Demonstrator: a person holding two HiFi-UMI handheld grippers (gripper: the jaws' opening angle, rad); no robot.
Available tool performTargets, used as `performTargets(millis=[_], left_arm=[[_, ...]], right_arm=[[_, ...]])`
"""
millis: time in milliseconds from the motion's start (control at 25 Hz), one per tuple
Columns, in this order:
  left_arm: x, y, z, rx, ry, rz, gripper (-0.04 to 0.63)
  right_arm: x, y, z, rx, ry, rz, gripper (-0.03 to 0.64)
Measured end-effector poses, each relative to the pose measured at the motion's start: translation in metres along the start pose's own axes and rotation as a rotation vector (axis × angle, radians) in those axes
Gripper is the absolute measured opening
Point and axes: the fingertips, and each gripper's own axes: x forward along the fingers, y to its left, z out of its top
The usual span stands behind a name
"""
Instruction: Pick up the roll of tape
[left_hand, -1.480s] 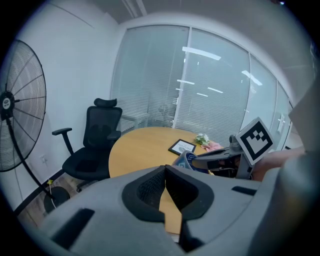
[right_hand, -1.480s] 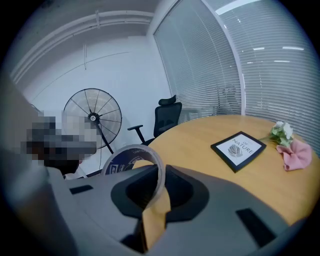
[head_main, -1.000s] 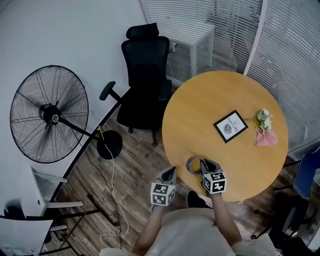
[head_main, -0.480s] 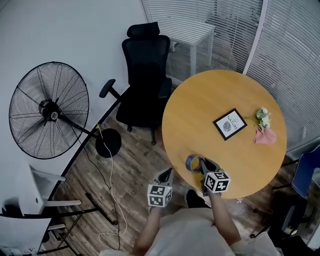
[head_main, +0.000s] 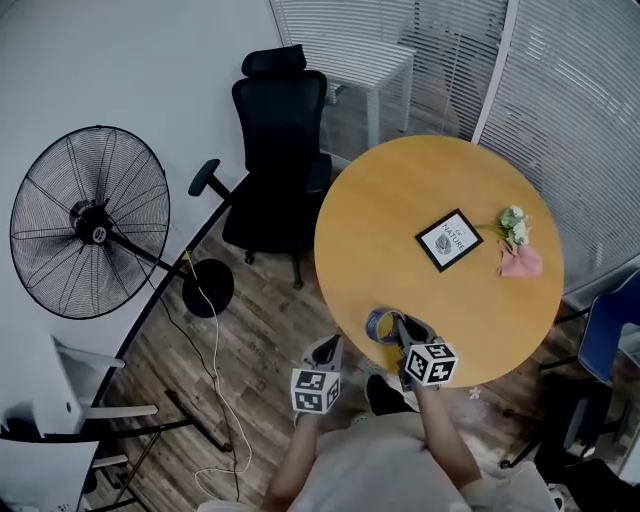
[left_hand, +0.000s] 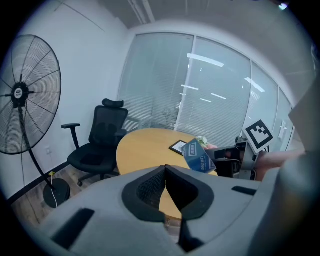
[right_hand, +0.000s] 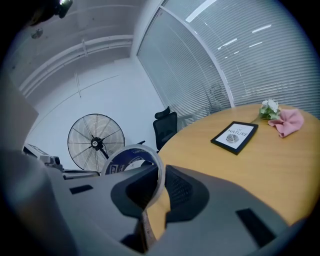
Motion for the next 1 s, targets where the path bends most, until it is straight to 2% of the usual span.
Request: performTargets(millis=[440, 1000], left_arm=[[-0.007, -0.007, -0.002, 0.002, -0.016, -0.011, 0.009], [-0.002, -0.023, 0.001, 0.026, -0.019, -0.033, 0.009]], right_arm=[[-0.018, 0.003, -0.009, -0.049, 0.012, -0.009, 0.044], [-0.034, -0.008, -0.006, -0.048, -0.011, -0.024, 0.044]])
